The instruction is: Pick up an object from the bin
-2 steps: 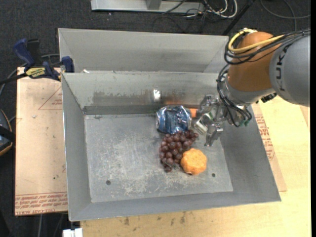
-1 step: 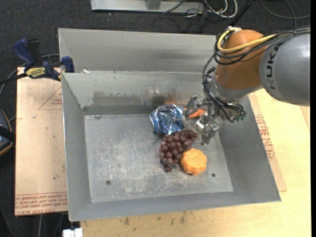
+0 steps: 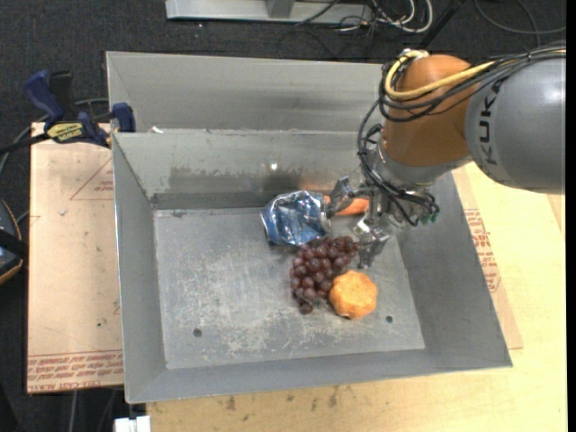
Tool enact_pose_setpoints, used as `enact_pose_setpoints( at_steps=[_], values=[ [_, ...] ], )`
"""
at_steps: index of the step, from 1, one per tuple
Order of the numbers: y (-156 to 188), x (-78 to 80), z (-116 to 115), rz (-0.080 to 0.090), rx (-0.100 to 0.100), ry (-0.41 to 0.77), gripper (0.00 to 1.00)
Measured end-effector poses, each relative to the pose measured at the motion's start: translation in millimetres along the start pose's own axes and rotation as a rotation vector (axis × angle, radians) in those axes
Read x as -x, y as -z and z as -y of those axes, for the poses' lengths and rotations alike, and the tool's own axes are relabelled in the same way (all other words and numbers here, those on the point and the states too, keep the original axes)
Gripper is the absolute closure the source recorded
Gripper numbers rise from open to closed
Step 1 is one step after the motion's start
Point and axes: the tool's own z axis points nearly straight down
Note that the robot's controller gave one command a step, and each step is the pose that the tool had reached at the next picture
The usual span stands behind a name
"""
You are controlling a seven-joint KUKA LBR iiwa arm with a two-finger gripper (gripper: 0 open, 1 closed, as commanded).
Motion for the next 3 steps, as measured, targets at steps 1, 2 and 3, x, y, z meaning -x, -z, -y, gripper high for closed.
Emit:
enact_pose_setpoints(
  at_steps=[1, 2, 3],
  values=[
    [-38.4, 8.3, -4.6, 0.005, -0.006, 0.260, 0.00],
    [-61.7, 13.6, -25.3, 0.011, -0.010, 0.440, 1.00],
    [-61.7, 13.6, -25.3, 0.011, -0.010, 0.440, 1.00]
  ],
)
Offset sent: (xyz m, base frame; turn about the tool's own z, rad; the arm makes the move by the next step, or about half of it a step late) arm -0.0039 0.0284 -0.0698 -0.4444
